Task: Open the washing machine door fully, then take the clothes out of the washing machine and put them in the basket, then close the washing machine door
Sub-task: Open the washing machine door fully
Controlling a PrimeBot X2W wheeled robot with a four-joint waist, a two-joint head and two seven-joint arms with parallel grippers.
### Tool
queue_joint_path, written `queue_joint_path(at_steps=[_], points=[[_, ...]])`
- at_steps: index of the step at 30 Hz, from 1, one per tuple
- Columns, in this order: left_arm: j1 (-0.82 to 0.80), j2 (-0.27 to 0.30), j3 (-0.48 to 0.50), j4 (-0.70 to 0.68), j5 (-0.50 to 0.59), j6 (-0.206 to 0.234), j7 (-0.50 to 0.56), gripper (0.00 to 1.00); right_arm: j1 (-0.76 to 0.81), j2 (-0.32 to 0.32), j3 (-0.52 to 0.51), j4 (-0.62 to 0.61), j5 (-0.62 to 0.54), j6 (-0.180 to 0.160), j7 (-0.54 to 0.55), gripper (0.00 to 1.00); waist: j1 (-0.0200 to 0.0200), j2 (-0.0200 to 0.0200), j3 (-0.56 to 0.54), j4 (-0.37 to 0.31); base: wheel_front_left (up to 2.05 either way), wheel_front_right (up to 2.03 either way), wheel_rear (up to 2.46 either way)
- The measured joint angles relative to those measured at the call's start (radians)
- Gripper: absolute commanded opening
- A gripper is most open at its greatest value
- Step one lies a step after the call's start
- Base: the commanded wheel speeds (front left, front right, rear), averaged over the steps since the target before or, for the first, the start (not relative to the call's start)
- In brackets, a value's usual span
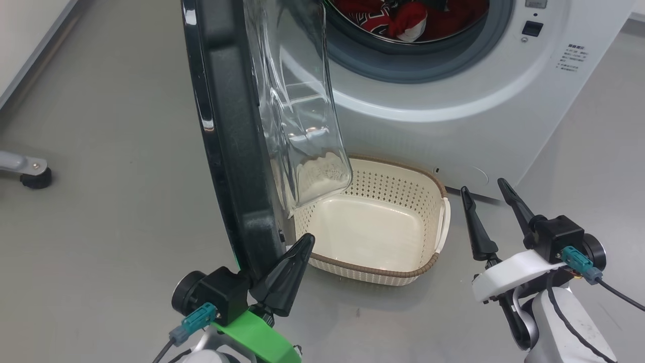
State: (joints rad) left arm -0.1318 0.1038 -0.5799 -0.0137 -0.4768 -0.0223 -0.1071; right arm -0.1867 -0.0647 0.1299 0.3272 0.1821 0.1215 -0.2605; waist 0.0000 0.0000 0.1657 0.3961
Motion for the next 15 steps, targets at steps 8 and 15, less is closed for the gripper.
queue_joint_path(at_steps=[8,15], points=[[0.025,0.003,0.029,-0.008,0.0,0.04,-0.009,0.0,0.0,0.002,-0.005,-0.001,-0.001,0.0,0.0,1.0,0.0,0.0,-0.002,0.023,0.0,0.0,0.0],[0.052,0.011,0.067,-0.011,0.0,0.073,-0.019,0.0,0.001,0.002,-0.011,-0.002,-0.007,0.0,0.0,1.0,0.0,0.0,0.0,0.042,0.0,0.0,0.0]])
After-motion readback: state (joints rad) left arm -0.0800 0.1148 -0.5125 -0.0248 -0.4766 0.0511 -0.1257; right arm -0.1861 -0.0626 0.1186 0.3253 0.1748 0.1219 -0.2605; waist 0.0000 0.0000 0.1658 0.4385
